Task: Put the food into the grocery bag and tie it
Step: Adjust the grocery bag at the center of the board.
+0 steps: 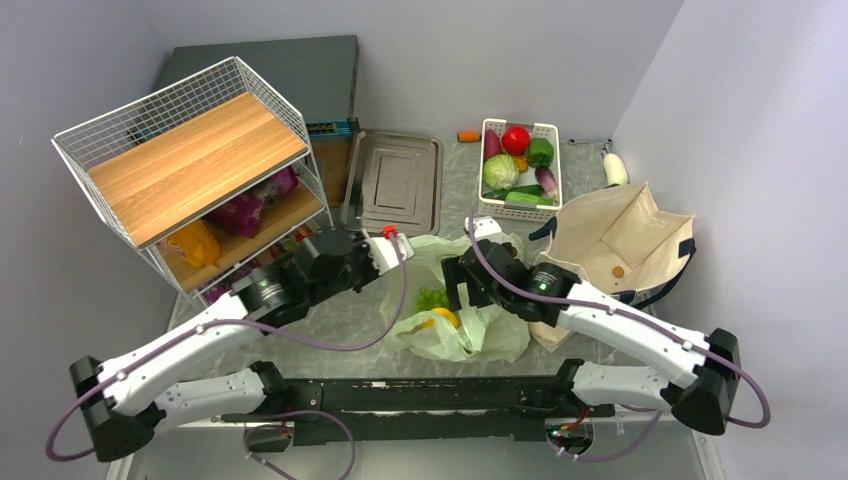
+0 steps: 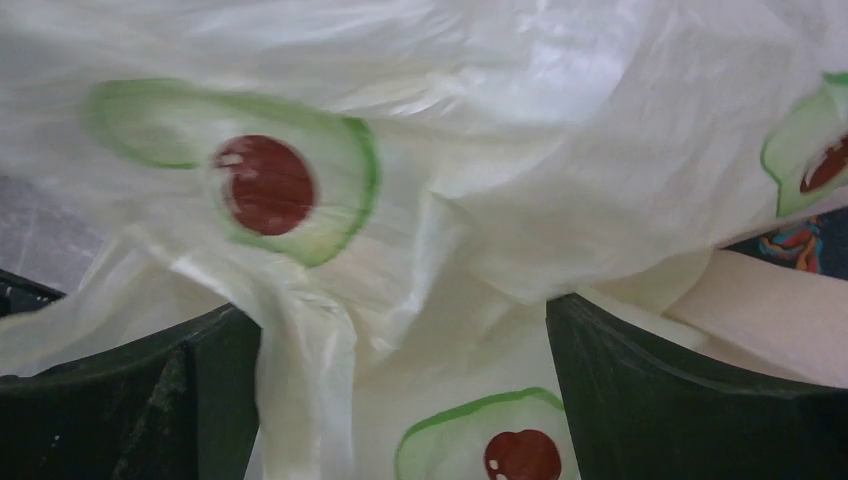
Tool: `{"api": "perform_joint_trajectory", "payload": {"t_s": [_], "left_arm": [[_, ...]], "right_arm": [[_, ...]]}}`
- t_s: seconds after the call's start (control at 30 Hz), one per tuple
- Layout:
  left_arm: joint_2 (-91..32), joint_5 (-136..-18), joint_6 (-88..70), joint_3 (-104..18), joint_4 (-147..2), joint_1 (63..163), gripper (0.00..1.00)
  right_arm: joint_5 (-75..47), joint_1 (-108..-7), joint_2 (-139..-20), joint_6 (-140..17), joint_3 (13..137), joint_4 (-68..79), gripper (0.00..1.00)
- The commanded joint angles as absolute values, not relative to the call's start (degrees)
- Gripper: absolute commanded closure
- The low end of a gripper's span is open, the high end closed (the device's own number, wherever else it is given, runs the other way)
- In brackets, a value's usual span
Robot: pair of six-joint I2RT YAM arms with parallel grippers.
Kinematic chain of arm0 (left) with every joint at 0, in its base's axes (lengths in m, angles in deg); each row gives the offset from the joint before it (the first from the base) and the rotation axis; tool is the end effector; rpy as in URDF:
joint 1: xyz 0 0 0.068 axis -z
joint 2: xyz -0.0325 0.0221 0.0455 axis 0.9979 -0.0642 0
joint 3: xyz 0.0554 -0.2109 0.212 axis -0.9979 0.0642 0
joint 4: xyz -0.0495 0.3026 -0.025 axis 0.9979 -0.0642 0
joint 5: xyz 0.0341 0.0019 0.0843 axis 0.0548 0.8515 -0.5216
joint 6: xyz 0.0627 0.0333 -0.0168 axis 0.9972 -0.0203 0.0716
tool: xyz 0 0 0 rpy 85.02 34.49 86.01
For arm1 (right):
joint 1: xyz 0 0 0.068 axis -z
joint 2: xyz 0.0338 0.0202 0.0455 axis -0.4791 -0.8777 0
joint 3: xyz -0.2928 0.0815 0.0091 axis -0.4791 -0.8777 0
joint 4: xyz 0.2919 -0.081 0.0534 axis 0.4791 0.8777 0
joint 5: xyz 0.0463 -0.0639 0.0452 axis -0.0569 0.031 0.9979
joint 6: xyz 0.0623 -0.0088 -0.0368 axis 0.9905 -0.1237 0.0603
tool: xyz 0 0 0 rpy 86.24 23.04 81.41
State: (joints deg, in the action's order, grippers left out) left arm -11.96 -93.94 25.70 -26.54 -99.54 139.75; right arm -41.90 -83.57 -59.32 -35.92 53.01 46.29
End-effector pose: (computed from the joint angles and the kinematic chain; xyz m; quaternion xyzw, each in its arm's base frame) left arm 0.1724 -0.2170 0.3552 0.4904 0.6923 -0.0770 0.5238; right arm 0.1677 0.2022 0.2948 -0.1194 0.9158 0.1184 0.3647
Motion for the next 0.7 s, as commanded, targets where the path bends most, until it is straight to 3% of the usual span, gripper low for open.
{"api": "perform_joint_trajectory", "payload": {"t_s": [0.0, 0.5, 0.67], "left_arm": [[-4.41, -96.85, 15.07, -28.20, -107.11, 140.11, 1.00], [14.24, -96.61, -17.45, -28.87, -132.17, 140.28, 1.00], [16.31, -93.44, -22.84, -26.97, -132.74, 140.29, 1.00]], "right_arm": [[-41.67, -83.67, -63.31, -39.13, 56.68, 40.66, 0.00], [-40.78, -81.47, -91.33, -58.05, 79.18, 34.66, 0.00], [-40.31, -80.94, -98.37, -66.40, 87.48, 32.95, 0.00]]}}
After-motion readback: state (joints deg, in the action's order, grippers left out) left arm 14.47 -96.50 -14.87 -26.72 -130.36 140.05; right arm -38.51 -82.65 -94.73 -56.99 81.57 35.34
